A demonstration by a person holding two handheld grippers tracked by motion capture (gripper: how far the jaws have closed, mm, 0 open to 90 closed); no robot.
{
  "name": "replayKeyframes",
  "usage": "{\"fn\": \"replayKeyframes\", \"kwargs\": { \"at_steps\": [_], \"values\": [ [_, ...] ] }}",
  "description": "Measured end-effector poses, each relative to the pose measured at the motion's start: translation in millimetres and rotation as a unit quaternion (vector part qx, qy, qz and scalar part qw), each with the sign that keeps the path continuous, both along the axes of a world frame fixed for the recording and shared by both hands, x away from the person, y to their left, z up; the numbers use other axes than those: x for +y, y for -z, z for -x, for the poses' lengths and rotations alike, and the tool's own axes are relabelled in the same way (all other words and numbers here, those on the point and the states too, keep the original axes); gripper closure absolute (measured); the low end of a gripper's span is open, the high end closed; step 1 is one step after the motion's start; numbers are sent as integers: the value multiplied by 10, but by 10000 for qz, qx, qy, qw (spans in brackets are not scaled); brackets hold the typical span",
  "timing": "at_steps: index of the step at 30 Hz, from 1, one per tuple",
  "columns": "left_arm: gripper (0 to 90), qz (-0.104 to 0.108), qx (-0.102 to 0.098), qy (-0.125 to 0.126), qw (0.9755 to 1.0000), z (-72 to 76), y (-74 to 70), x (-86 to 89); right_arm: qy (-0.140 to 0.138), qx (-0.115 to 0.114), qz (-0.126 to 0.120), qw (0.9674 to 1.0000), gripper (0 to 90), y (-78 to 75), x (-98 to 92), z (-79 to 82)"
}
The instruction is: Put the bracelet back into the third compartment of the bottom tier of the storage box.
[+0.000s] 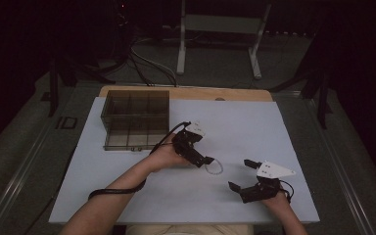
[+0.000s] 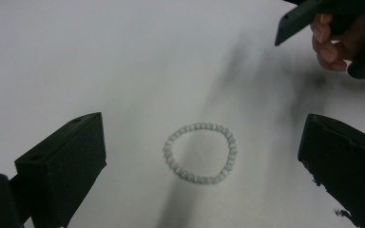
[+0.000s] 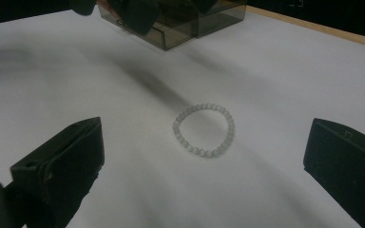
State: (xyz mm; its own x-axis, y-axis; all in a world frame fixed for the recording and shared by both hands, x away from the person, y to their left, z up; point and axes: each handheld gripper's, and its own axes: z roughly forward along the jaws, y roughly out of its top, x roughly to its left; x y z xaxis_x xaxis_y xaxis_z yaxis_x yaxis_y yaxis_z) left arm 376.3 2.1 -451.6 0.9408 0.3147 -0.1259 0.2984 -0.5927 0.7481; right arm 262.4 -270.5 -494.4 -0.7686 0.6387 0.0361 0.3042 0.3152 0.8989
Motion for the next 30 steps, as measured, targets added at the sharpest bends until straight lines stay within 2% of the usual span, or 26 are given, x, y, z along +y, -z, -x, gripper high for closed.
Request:
{"fn": "replayKeyframes", "kwargs": {
  "at_steps": [9,12,16,18,21,26,27,30],
  "values": [
    [55,8,-43,188,9998,105,117,-84,9,-3,4,10000,0,-1,-3,3],
    [65,2,-113,284,9995,151,164,-103,12,2,10,10000,0,0,-5,6],
    [76,55,-27,361,9993,197,241,-133,13,-1,8,10000,0,-4,-7,7],
    [77,-3,-72,420,9991,217,274,-145,12,0,18,10000,0,-3,-4,9],
    [165,13,-105,544,9985,246,310,-149,3,3,18,10000,0,-2,-3,10],
    [176,-33,-99,691,9976,272,370,-170,-2,-3,26,10000,0,-1,-1,11],
    [278,-10,-92,727,9973,276,382,-172,-7,-1,30,10000,0,-2,1,12],
    [308,-37,-61,858,9963,290,433,-194,-8,-3,31,10000,0,-1,1,12]
  ]
}}
